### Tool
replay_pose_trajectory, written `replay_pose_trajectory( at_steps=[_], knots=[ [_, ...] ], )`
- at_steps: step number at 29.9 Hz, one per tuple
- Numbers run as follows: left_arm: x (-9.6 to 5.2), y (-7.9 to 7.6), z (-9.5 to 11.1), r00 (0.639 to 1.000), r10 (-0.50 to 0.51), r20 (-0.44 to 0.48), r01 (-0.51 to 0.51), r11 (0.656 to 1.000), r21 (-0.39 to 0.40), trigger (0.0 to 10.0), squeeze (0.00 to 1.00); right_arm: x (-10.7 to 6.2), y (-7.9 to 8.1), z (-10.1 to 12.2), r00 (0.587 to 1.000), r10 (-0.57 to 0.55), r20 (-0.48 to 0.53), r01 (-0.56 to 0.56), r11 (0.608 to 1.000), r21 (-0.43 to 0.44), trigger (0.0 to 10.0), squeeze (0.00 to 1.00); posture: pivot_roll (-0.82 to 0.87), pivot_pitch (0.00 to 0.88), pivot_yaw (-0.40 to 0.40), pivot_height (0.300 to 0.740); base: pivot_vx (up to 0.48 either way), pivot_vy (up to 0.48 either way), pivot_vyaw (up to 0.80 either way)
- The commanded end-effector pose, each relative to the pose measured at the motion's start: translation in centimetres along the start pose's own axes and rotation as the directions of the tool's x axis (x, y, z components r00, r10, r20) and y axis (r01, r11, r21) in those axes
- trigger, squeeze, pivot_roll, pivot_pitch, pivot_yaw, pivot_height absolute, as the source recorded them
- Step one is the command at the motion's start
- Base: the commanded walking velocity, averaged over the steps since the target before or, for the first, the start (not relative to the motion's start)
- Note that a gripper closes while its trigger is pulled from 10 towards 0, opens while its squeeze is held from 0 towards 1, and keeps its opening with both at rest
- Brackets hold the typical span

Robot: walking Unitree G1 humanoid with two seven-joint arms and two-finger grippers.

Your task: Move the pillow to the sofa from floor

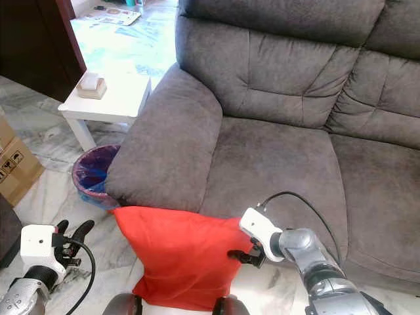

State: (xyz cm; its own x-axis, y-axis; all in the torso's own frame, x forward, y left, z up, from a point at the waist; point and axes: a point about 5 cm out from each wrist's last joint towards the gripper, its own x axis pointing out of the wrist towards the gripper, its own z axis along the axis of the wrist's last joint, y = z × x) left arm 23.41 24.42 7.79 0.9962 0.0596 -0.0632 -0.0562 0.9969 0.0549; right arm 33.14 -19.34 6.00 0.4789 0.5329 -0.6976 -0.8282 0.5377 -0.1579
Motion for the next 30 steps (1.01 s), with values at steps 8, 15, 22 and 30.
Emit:
replay_pose_trajectory(
  at_steps=[8,15,22,30],
  knots=[
    [-0.3,-0.4,-0.5,1.0,-0.012,-0.026,0.012,1.0,-0.013,10.0,0.0,-0.1,0.7,-1.7,0.996,0.043,-0.084,-0.045,0.999,-0.026,10.0,0.0,0.27,0.175,-0.074,0.638,0.0,0.0,0.0],
    [-0.1,-0.6,-0.2,1.0,-0.02,-0.018,0.02,1.0,-0.017,10.0,0.0,0.9,1.3,-1.2,1.0,-0.02,-0.022,0.02,0.999,0.025,10.0,0.0,0.28,0.174,-0.072,0.638,0.0,0.0,0.0],
    [-0.1,-0.6,-0.1,1.0,-0.025,-0.018,0.025,1.0,-0.017,10.0,0.0,1.8,2.2,-1.2,1.0,-0.022,0.004,0.021,0.998,0.066,10.0,0.0,0.29,0.178,-0.071,0.638,0.0,0.0,0.0],
    [-0.2,-0.9,-0.3,0.999,-0.037,-0.026,0.037,0.999,-0.02,10.0,0.0,2.4,3.8,-2.7,0.997,0.024,-0.073,-0.022,0.999,0.029,10.0,0.0,0.29,0.18,-0.07,0.638,0.0,0.0,0.0]
  ],
)
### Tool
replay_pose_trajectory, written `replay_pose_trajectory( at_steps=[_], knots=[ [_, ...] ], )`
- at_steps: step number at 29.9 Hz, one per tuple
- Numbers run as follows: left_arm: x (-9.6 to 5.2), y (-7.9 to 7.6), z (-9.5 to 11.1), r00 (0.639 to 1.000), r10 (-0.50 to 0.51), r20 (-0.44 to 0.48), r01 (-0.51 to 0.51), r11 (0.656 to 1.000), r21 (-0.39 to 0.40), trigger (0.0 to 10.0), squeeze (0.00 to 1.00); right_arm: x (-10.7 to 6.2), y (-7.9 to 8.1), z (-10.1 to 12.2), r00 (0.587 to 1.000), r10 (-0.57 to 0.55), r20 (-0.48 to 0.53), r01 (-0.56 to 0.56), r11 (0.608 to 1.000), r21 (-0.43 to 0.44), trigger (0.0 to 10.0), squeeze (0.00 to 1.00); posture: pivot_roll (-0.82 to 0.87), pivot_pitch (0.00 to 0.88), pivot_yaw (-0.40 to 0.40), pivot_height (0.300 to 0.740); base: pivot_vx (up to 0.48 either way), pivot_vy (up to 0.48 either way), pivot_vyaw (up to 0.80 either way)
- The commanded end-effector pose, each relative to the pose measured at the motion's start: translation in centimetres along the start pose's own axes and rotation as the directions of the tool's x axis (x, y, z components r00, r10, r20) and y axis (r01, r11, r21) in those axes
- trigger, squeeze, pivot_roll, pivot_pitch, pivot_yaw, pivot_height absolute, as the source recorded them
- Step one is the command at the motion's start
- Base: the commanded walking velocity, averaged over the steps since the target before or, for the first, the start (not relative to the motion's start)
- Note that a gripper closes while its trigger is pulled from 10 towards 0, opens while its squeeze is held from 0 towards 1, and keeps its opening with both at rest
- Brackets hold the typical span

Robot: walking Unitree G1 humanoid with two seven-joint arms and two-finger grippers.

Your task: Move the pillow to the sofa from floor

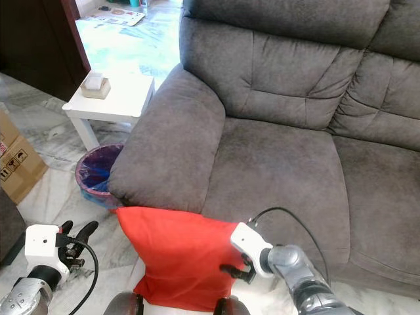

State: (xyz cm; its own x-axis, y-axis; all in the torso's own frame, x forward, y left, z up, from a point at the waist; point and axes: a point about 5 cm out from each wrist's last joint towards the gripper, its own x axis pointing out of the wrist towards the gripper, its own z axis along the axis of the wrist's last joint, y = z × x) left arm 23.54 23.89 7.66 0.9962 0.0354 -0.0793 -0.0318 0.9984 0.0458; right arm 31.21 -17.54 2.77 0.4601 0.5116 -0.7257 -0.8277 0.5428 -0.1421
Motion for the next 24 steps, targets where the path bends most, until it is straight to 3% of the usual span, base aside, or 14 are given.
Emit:
replay_pose_trajectory(
  at_steps=[1,12,20,24],
  knots=[
    [-0.3,-0.4,-0.2,1.0,-0.013,-0.012,0.013,1.0,-0.013,10.0,0.0,0.2,0.7,-1.1,0.999,0.012,-0.033,-0.012,1.0,0.014,10.0,0.0,0.29,0.18,-0.069,0.638,0.0,0.0,0.0],
    [-0.2,-0.5,-0.2,1.0,-0.021,-0.017,0.021,1.0,-0.006,10.0,0.0,0.9,0.7,-0.4,0.993,-0.12,-0.015,0.119,0.993,-0.025,10.0,0.0,0.29,0.18,-0.066,0.638,0.0,0.0,0.0],
    [-0.2,-0.6,-0.2,0.999,-0.028,-0.021,0.028,1.0,-0.002,10.0,0.0,1.4,1.3,-1.0,0.984,-0.144,-0.107,0.12,0.97,-0.211,10.0,0.0,0.3,0.183,-0.068,0.638,0.0,0.0,0.0],
    [-0.2,-0.9,-0.3,0.999,-0.037,-0.026,0.037,0.999,-0.008,10.0,0.0,1.7,1.7,-1.3,0.982,-0.153,-0.113,0.134,0.978,-0.163,10.0,0.0,0.3,0.184,-0.07,0.638,0.0,0.0,0.0]
  ],
)
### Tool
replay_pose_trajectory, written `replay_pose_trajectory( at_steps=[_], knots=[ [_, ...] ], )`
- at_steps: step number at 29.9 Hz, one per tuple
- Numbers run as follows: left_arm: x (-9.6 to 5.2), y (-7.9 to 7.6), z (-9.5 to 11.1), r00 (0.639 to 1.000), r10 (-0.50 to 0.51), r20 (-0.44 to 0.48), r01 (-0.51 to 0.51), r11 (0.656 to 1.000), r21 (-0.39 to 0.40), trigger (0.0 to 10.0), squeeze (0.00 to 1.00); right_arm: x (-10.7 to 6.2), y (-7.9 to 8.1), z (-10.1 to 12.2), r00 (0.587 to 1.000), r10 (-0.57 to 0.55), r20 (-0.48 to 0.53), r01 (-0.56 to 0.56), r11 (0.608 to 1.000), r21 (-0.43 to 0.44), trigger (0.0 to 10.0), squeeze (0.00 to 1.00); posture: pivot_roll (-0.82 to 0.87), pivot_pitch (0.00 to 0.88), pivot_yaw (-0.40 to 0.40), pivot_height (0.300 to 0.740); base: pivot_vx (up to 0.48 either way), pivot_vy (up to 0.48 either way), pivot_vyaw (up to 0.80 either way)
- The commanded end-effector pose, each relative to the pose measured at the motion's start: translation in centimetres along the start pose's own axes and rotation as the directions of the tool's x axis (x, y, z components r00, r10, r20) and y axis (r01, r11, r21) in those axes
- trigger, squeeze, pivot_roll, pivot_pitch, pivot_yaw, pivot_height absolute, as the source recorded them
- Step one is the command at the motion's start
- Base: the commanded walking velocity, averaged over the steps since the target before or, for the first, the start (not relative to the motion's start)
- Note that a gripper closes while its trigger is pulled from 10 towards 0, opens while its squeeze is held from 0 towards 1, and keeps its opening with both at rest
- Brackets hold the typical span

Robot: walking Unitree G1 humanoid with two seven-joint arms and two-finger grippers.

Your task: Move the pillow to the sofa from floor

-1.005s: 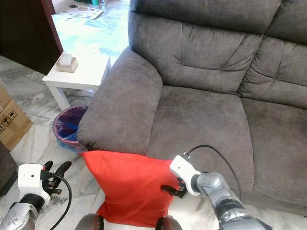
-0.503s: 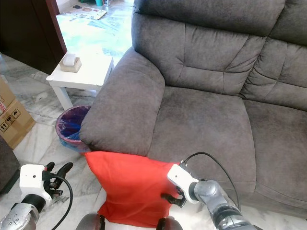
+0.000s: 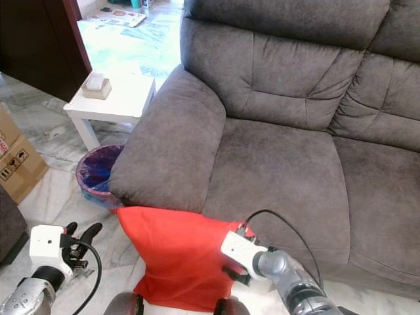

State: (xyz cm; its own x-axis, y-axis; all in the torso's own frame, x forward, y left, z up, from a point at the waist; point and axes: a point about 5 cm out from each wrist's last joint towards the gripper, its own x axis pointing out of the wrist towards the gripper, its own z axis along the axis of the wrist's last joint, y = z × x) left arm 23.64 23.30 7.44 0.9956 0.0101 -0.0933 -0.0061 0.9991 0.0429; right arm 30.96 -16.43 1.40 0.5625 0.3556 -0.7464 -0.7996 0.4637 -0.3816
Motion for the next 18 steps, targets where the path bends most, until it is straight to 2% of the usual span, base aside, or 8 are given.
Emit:
replay_pose_trajectory(
  at_steps=[1,4,6,7,9,11,14,18],
  knots=[
    [-0.3,-0.4,-0.2,1.0,-0.012,-0.013,0.012,1.0,-0.007,10.0,0.0,0.2,0.9,-0.8,1.0,0.013,-0.022,-0.012,0.998,0.057,10.0,0.0,0.3,0.184,-0.07,0.638,0.0,0.0,0.0],
    [-0.3,-0.4,-0.3,1.0,-0.012,-0.017,0.012,1.0,-0.007,10.0,0.0,0.3,0.9,-0.3,1.0,-0.002,0.015,0.0,0.99,0.143,10.0,0.0,0.3,0.185,-0.071,0.638,0.0,0.0,0.0],
    [-0.3,-0.4,-0.3,1.0,-0.012,-0.017,0.012,1.0,-0.007,10.0,0.0,0.4,1.0,-0.2,1.0,-0.006,0.026,0.001,0.986,0.169,10.0,0.0,0.29,0.185,-0.072,0.638,0.0,0.0,0.0],
    [-0.3,-0.5,-0.3,1.0,-0.014,-0.018,0.014,1.0,-0.008,10.0,0.0,0.5,1.2,-0.2,1.0,-0.01,0.03,0.004,0.98,0.198,0.2,0.0,0.3,0.184,-0.073,0.638,0.0,0.0,0.0],
    [-0.3,-0.5,-0.3,1.0,-0.015,-0.018,0.015,1.0,-0.009,10.0,0.0,0.6,1.5,-0.2,1.0,-0.007,0.025,0.002,0.978,0.208,0.0,0.0,0.3,0.184,-0.073,0.638,0.0,0.0,0.0],
    [-0.2,-0.7,-0.2,1.0,-0.02,-0.01,0.02,1.0,-0.016,10.0,0.0,0.8,2.2,-0.5,1.0,0.019,0.017,-0.022,0.983,0.18,0.0,0.0,0.3,0.185,-0.074,0.638,0.0,0.0,0.0],
    [-0.2,-0.7,-0.2,1.0,-0.02,-0.011,0.019,1.0,-0.014,10.0,0.0,0.8,2.4,-0.6,1.0,0.019,0.013,-0.022,0.982,0.186,0.0,0.0,0.3,0.185,-0.074,0.638,0.0,0.0,0.0],
    [-0.3,-0.5,-0.2,1.0,-0.014,-0.015,0.014,1.0,-0.008,10.0,0.0,0.8,2.5,-0.8,1.0,0.022,0.001,-0.022,0.989,0.15,0.0,0.0,0.3,0.187,-0.074,0.638,0.0,0.0,0.0]
  ],
)
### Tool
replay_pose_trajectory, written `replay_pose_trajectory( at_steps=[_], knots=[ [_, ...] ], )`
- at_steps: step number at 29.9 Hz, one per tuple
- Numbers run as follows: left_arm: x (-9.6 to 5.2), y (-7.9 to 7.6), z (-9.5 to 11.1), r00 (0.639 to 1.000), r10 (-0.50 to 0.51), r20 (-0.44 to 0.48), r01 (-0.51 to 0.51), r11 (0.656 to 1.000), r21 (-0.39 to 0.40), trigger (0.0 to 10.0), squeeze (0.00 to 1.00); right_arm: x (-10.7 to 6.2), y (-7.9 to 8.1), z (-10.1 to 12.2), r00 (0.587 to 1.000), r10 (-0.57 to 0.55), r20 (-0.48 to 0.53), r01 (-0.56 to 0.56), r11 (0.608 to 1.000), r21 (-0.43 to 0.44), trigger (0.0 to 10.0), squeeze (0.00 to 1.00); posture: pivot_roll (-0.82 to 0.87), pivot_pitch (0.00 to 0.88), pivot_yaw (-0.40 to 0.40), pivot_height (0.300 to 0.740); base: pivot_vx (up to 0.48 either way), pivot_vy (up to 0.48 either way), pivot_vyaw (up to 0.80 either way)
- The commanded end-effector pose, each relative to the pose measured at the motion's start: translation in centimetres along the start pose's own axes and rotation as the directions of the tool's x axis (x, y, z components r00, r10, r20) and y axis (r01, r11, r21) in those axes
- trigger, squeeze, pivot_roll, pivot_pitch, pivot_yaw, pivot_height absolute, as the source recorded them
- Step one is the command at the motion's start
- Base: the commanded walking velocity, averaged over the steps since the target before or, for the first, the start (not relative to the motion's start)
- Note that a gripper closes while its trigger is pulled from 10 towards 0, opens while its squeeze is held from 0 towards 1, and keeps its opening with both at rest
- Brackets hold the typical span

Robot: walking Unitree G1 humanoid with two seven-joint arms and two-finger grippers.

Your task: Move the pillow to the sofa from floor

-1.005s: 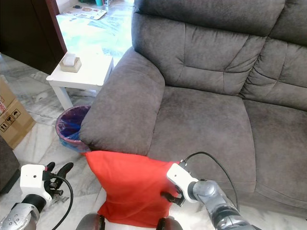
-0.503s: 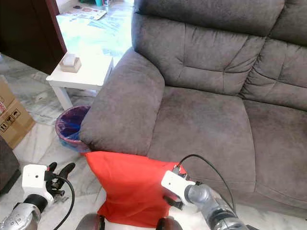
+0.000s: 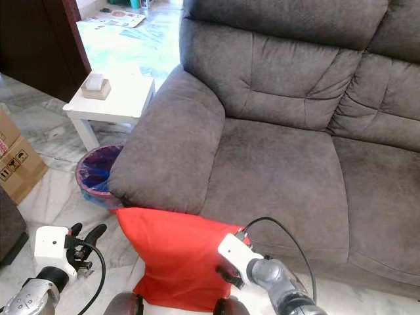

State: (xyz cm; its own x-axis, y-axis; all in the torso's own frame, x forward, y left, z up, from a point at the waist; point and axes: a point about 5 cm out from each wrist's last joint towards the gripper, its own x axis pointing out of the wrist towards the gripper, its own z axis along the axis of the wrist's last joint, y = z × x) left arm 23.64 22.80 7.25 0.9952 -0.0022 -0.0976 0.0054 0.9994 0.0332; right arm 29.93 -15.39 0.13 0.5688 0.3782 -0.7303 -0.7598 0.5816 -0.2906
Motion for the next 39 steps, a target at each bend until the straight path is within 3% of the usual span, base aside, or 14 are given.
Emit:
replay_pose_trajectory(
  at_steps=[1,9,11,23,39],
  knots=[
    [-0.3,0.1,-0.1,1.0,-0.001,-0.012,0.001,1.0,0.001,10.0,0.0,0.0,0.6,-1.0,0.999,0.018,-0.04,-0.018,1.0,-0.02,0.0,0.0,0.3,0.187,-0.074,0.638,0.0,0.0,0.0],
    [-0.2,0.0,-0.1,1.0,-0.004,-0.011,0.004,1.0,0.001,10.0,0.0,-0.1,0.3,-0.9,0.999,-0.002,-0.033,0.002,1.0,-0.006,0.0,0.0,0.3,0.186,-0.073,0.638,0.0,0.0,0.0],
    [-0.2,0.0,-0.1,1.0,-0.008,-0.012,0.008,1.0,0.003,10.0,0.0,-0.1,0.2,-0.9,0.999,-0.015,-0.046,0.013,0.999,-0.04,0.0,0.0,0.3,0.186,-0.071,0.638,0.0,0.0,0.0],
    [0.0,0.0,0.1,1.0,-0.003,-0.004,0.003,1.0,0.003,10.0,0.0,-0.1,0.0,-0.5,1.0,-0.025,0.003,0.025,0.996,0.08,0.0,0.0,0.3,0.178,-0.072,0.638,0.0,0.0,0.0],
    [0.3,0.0,0.2,1.0,-0.002,0.004,0.002,1.0,0.003,10.0,0.0,0.2,1.2,-0.8,1.0,0.013,0.021,-0.015,0.995,0.095,0.0,0.0,0.28,0.173,-0.068,0.638,0.0,0.0,0.0]
  ],
)
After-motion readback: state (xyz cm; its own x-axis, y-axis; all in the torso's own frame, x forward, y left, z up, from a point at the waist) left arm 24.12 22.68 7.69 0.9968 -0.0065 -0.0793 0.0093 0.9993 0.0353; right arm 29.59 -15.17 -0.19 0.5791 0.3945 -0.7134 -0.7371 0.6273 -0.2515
